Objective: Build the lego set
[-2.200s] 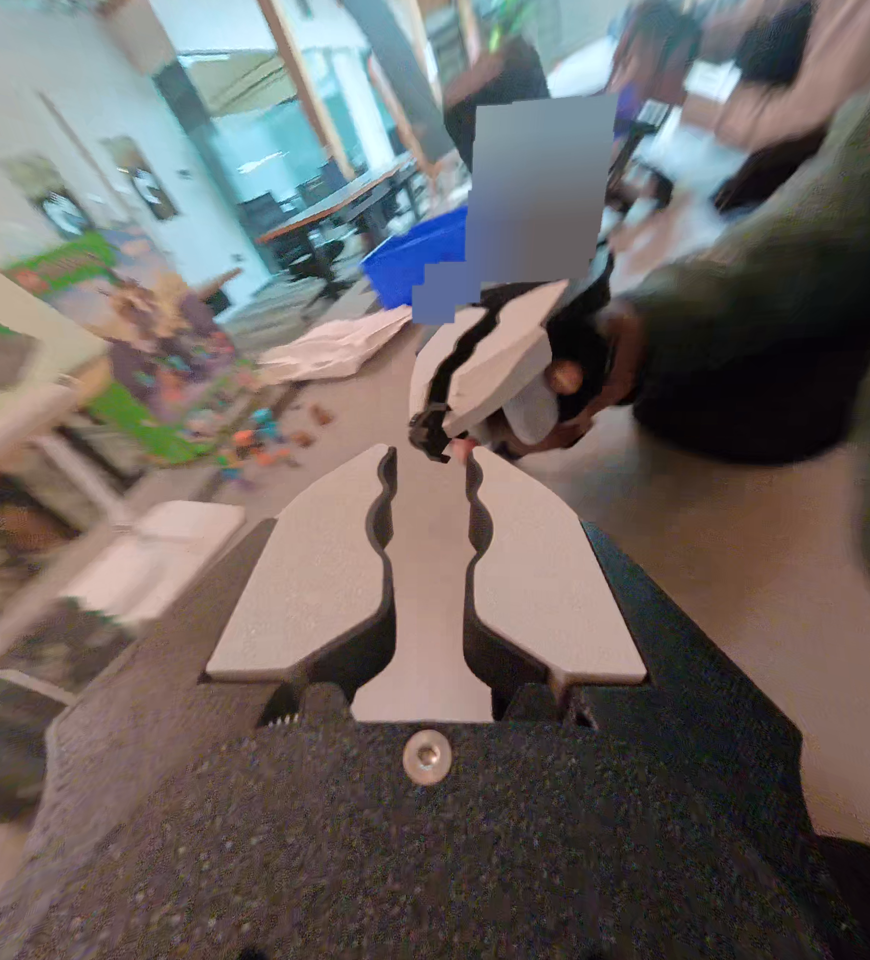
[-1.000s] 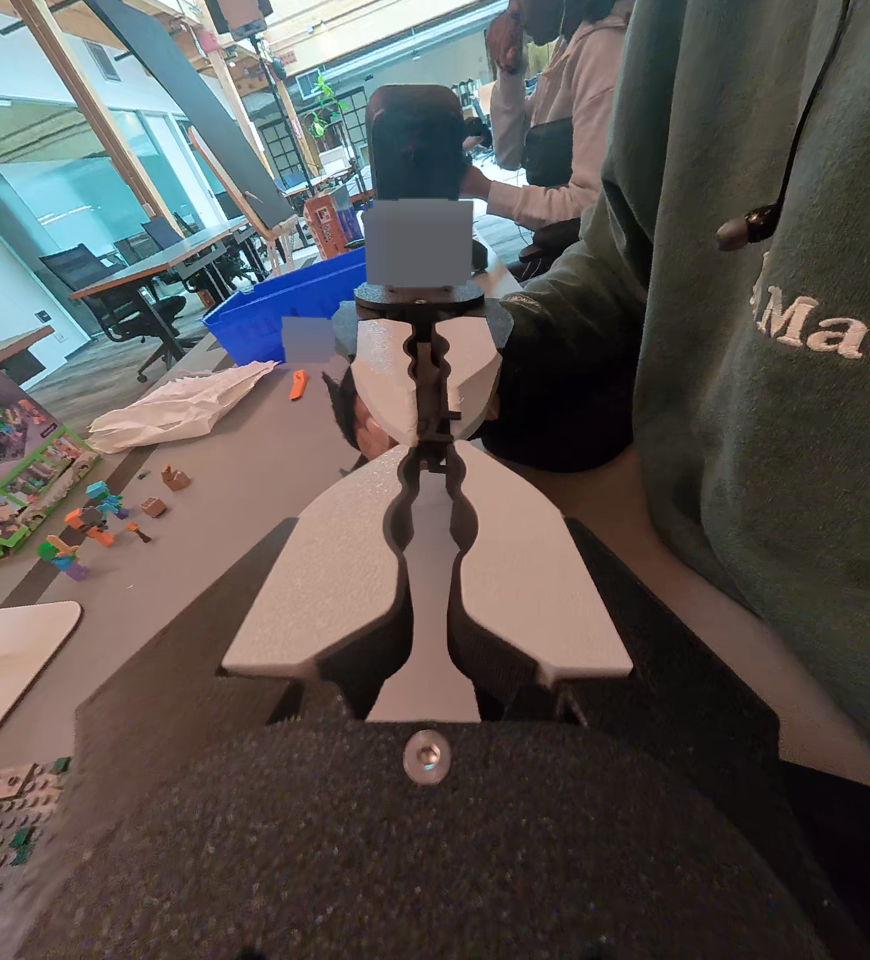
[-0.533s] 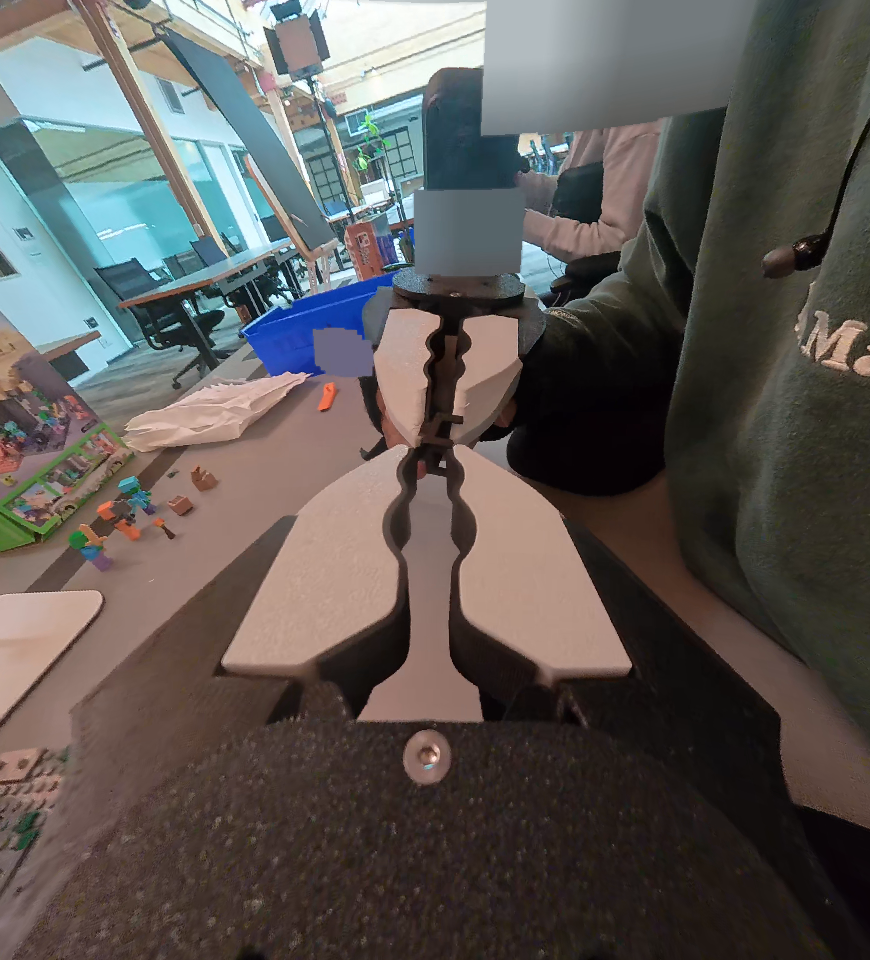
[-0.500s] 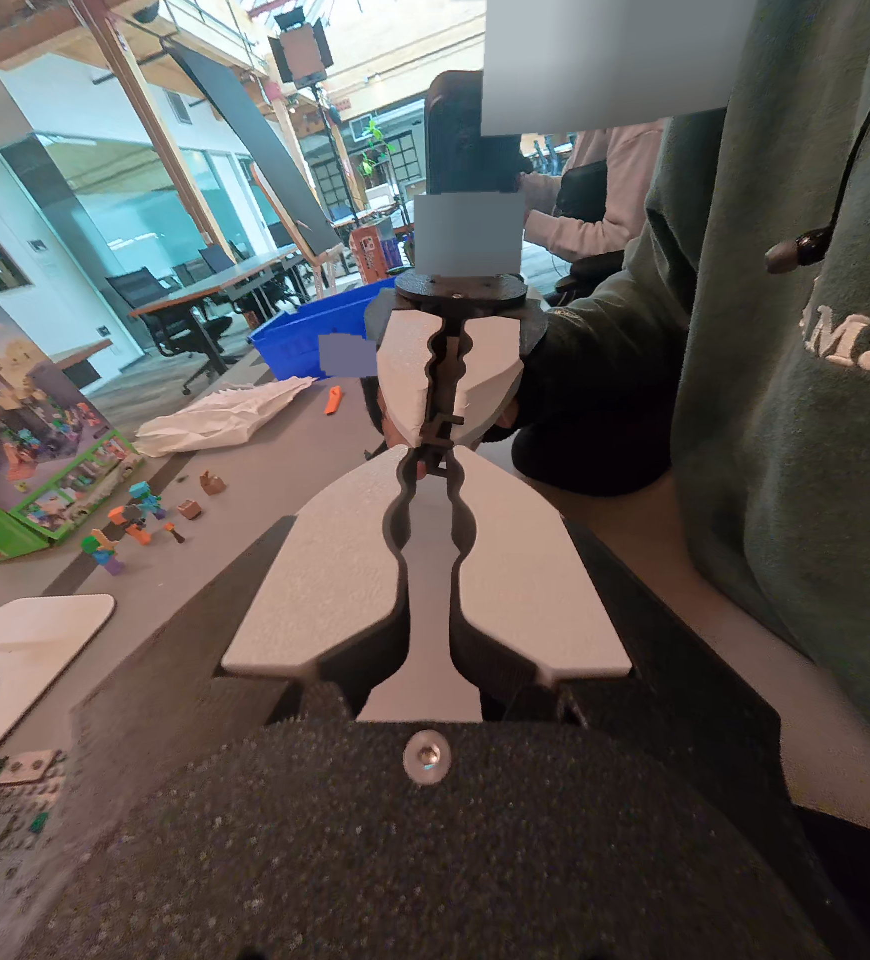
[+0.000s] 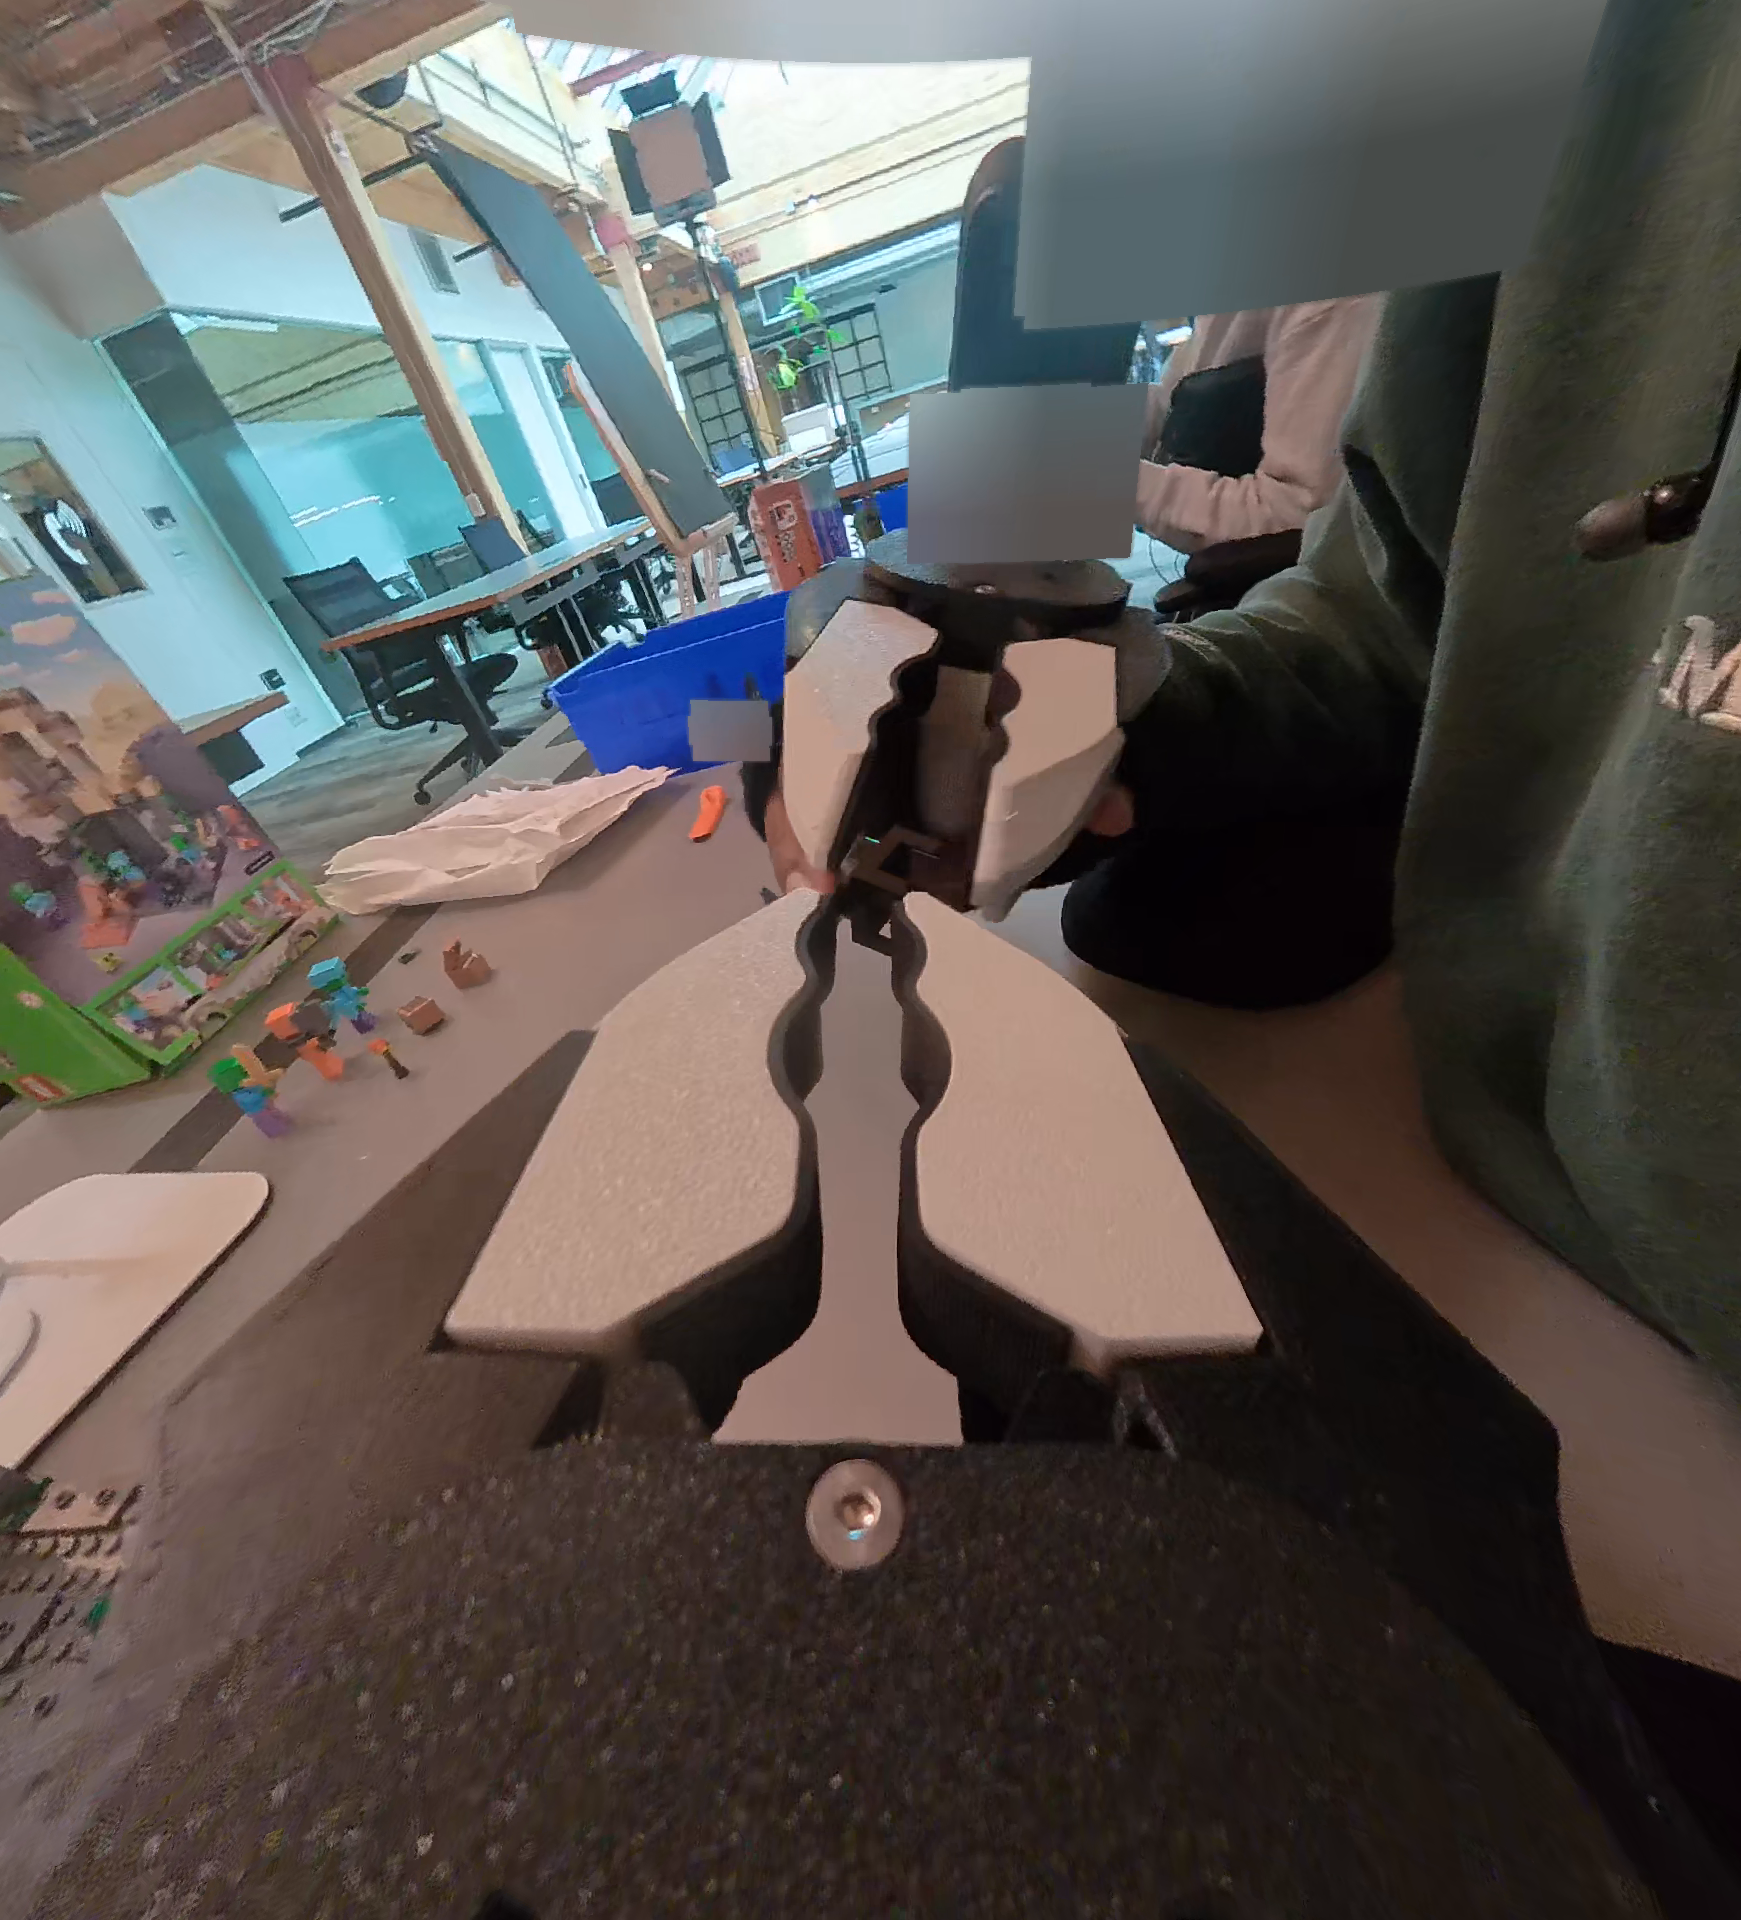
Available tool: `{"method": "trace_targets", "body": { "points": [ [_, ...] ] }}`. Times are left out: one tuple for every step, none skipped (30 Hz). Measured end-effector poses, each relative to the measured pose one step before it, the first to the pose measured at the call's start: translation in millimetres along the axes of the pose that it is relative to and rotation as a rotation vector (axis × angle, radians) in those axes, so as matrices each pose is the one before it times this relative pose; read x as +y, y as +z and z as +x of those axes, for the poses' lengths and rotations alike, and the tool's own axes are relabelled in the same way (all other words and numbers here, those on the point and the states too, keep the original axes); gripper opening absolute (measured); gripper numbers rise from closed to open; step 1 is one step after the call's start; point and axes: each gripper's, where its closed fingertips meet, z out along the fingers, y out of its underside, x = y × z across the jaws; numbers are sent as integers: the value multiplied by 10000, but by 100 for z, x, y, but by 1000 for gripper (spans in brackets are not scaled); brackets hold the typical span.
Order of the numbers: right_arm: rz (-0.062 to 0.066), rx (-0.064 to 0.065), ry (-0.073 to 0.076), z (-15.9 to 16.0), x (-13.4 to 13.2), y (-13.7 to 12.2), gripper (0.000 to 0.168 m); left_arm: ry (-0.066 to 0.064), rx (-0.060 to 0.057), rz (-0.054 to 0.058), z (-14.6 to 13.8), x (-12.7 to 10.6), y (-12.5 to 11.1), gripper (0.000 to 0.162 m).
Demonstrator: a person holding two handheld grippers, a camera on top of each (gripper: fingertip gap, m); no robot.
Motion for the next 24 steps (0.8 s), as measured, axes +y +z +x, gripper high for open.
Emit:
{"method": "trace_targets", "body": {
  "points": [
    [-5, -5, 44, 9, -28, -23, 24, -169, -17, 71, -213, 43, -131, 10],
    [-22, 55, -53, 43, 2, -11, 24, -202, -30, 131, -225, -90, -152, 9],
    [-53, 70, -65, 62, 56, 13, 23, -148, -47, 89, -215, -70, -120, 10],
    [-70, 66, 2, 100, 102, 19, 22, -76, -13, 14, -126, 14, -64, 9],
    [-58, 78, 82, 164, 130, 27, 21, -37, -7, -10, -69, 51, -11, 9],
    [-27, 79, 128, 188, 112, 29, 19, -18, 18, -28, 21, 102, 44, 9],
    [8, 45, 130, 145, 35, 12, 17, -5, 21, -77, 50, 170, 79, 9],
    [5, 16, 105, 66, 14, 18, 15, 20, -7, -103, 17, 209, 107, 9],
    [-29, 25, 61, 70, 52, 18, 13, 18, 8, -53, 39, 111, 74, 9],
    [-59, 14, 30, 31, 102, 44, 12, -22, 34, 12, 64, -6, 40, 9],
    [-66, -9, 41, -2, 123, 45, 11, -21, 25, 12, 45, -26, 9, 9],
    [-12, -38, 50, -46, 67, 41, 11, 29, -6, -28, 9, 19, 22, 9],
    [13, -32, 40, -50, 29, 35, 9, 49, 9, -44, 52, 42, 30, 9],
    [-8, -16, 13, -45, 43, 42, 8, 40, 13, -38, 89, 28, 51, 9],
    [13, -9, -4, -26, 19, 21, 8, 46, -14, -27, 37, 6, 26, 9],
    [32, -19, 14, -10, -20, -5, 7, 20, 6, -2, 12, -32, -16, 9],
    [32, -40, 41, -22, -49, -29, 7, -5, 17, -6, 41, -26, -10, 9],
    [43, -41, 43, -12, -59, -24, 7, 19, 6, 24, 43, -72, 0, 10],
    [17, -40, 67, 12, -25, -32, 7, 23, -2, -1, 32, -51, 4, 10],
    [7, -63, 110, -9, -24, -21, 6, 10, 15, -23, 29, -5, 10, 10],
    [54, -80, 119, -46, -65, -23, 6, -29, 53, 27, 81, -54, -3, 10],
    [109, -98, 139, -68, -91, -12, 6, -63, 69, 68, 94, -100, -4, 10],
    [117, -147, 188, -122, -64, 0, 6, -82, 123, 73, 143, -99, -23, 11],
    [92, -156, 201, -91, -4, -1, 6, -80, 101, 27, 107, -19, -17, 12]
  ]
}}
